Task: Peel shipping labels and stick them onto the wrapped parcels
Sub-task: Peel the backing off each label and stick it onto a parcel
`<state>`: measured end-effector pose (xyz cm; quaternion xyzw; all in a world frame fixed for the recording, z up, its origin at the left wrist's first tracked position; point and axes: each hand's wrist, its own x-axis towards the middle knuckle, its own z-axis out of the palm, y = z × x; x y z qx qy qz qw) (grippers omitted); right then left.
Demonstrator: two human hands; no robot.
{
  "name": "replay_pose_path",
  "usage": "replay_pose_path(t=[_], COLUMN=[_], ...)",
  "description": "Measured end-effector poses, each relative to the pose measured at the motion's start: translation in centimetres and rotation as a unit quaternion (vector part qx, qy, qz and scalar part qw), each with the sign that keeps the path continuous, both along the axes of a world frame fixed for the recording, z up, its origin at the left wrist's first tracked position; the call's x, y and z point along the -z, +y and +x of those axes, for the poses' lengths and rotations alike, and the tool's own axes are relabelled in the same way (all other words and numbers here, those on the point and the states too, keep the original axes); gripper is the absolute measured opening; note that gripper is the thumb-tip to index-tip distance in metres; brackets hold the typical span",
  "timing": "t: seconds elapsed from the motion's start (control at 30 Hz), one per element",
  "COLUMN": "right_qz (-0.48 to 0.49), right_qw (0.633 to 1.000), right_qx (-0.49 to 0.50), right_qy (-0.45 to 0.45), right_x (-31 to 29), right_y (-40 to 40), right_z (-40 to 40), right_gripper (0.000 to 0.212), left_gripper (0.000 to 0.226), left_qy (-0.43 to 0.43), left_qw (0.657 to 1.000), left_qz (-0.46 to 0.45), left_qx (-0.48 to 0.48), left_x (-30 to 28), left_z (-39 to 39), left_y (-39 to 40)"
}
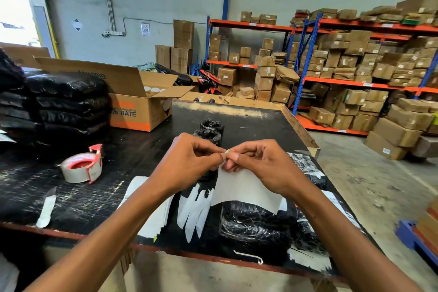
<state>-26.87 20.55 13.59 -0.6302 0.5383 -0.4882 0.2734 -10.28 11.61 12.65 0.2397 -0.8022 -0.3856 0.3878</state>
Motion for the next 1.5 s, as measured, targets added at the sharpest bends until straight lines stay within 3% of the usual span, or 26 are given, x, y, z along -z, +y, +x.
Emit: replay_pose_path(t=[0.17,0.33,0.5,0.57,0.73,0.8,1.0,1.07,1.2,1.27,1.4,1.5], right_qz=[-0.015,-0.016,-0.023,-0.041,-0.110,-0.137,-0.245,-0.265,-0.137,-0.046,0.114,0.164], right_qw=[1.000,0.999,0.992,0.974,0.887,0.866,0.817,0.825,0.939,0.974,0.985,0.978], right_qx=[0.004,0.037,0.042,0.017,-0.047,-0.016,0.113,0.135,0.174,0.174,0.124,0.115], right_qy=[0.014,-0.029,-0.121,-0.224,-0.446,-0.481,-0.509,-0.480,-0.265,-0.140,0.019,0.065], right_x=[0.0,0.4,0.8,0.5,-1.6,-2.5,-4.9,-5.8,-4.7,-3.0,0.9,2.8], right_y=[-0.1,-1.0,-1.9,-2.3,-2.9,-3.3,-3.8,-3.7,-5.6,-6.3,-6.9,-8.3], right_z=[0.6,1.1,1.9,1.9,0.7,-0.1,-2.7,-3.5,-2.6,-1.6,0.5,1.7], right_gripper=[0.015,0.013,0.015,0.017,0.029,0.034,0.015,0.015,0.020,0.016,0.041,0.068], left_gripper=[0.012,0.015,0.027,0.028,0.039,0.043,0.049,0.047,0.044,0.040,0.032,0.026], left_qy=[0.001,0.017,0.038,0.037,0.021,0.004,0.024,0.052,0.096,0.109,0.123,0.131], left_qw=[1.000,0.999,0.987,0.976,0.953,0.952,0.939,0.933,0.941,0.948,0.965,0.972], left_qz=[-0.001,0.022,0.150,0.190,0.229,0.219,0.207,0.210,0.160,0.140,0.104,0.082], left_qx=[0.019,0.033,-0.050,-0.102,-0.196,-0.216,-0.274,-0.287,-0.284,-0.264,-0.208,-0.174], left_x=[0.0,0.5,1.4,1.9,4.8,6.1,7.6,8.0,6.9,5.8,4.4,3.0], left_z=[-0.1,-0.1,0.3,0.8,3.4,4.3,4.3,4.2,4.5,4.5,4.4,4.5], left_y=[-0.6,-0.7,-2.2,-3.7,-7.1,-7.6,-7.9,-7.6,-7.3,-7.2,-6.7,-6.1])
